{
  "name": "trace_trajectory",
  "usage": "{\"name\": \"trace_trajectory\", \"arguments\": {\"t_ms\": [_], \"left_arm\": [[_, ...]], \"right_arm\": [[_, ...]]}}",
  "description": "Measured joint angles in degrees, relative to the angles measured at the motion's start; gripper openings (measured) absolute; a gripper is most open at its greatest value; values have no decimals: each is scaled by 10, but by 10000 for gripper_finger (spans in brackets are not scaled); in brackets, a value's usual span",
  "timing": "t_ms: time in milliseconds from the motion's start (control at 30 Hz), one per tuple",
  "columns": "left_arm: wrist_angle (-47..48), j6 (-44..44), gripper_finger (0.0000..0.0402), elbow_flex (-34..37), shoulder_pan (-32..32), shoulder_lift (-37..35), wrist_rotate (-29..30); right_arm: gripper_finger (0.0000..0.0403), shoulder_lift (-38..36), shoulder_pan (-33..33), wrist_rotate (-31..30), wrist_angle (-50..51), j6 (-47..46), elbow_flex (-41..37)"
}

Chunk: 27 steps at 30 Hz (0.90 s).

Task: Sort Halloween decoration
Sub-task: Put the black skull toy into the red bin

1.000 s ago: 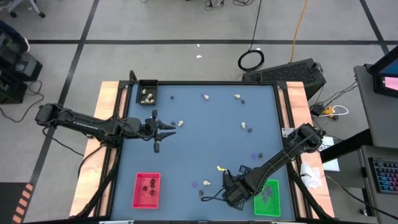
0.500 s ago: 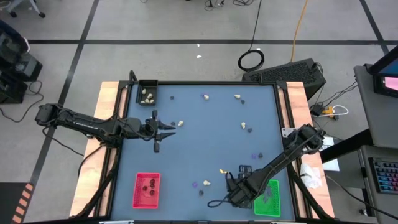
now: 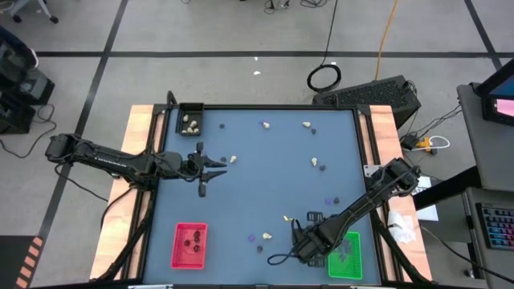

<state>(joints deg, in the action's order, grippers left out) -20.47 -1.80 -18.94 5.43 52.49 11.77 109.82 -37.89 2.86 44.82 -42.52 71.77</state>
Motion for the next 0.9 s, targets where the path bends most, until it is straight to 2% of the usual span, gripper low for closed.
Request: {"name": "trace_trajectory", "arguments": {"t_ms": [567, 900], "left_arm": [[0, 0, 84, 0, 0, 0, 0], [8, 0, 84, 0, 0, 0, -11]], "right_arm": [[60, 6, -1, 1, 8, 19, 51], [60, 5, 19, -62, -41, 72, 102]]}}
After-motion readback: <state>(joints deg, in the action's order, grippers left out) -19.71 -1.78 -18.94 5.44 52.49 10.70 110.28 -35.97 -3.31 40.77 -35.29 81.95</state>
